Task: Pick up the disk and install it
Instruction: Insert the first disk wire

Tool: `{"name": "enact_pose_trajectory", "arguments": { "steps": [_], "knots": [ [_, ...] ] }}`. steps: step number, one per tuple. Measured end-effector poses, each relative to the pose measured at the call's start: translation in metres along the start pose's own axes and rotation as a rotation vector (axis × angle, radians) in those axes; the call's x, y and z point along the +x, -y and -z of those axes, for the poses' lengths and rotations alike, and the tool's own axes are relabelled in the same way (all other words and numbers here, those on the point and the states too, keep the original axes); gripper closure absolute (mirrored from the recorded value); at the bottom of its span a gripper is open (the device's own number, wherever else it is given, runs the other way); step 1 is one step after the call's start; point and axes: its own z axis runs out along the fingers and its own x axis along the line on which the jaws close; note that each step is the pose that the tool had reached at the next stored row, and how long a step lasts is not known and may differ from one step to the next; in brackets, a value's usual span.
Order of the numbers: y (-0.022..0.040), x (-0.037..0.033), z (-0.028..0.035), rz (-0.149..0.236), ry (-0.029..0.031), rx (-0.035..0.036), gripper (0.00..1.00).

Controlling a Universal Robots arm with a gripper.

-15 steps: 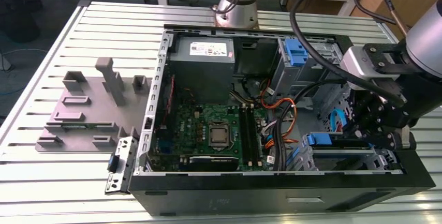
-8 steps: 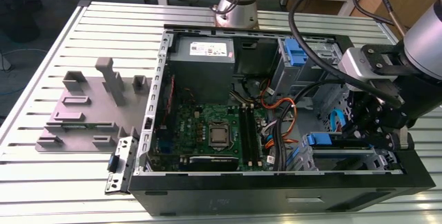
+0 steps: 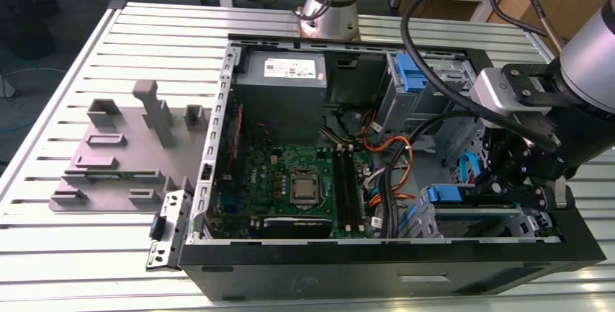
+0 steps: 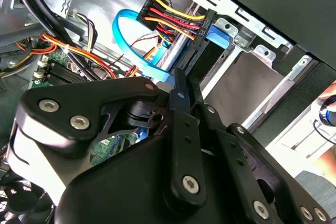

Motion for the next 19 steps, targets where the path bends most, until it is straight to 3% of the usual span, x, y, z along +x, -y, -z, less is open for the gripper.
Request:
{"name": "enact_pose_trajectory", "arguments": {
  "steps": [7,13,14,16,19],
  "knots": [
    [0.0,-0.0001,-0.0002,0.0,0.0007,0.0,0.84],
    [0.0,-0.0002,0.0008,0.0,0.0047,0.0,0.84],
    [0.0,-0.0002,0.0009,0.0,0.0055,0.0,0.84],
    [0.0,-0.0002,0.001,-0.001,0.014,-0.0001,0.84],
    [0.0,0.0001,0.0009,-0.001,0.0148,-0.0001,0.84]
  ]
}}
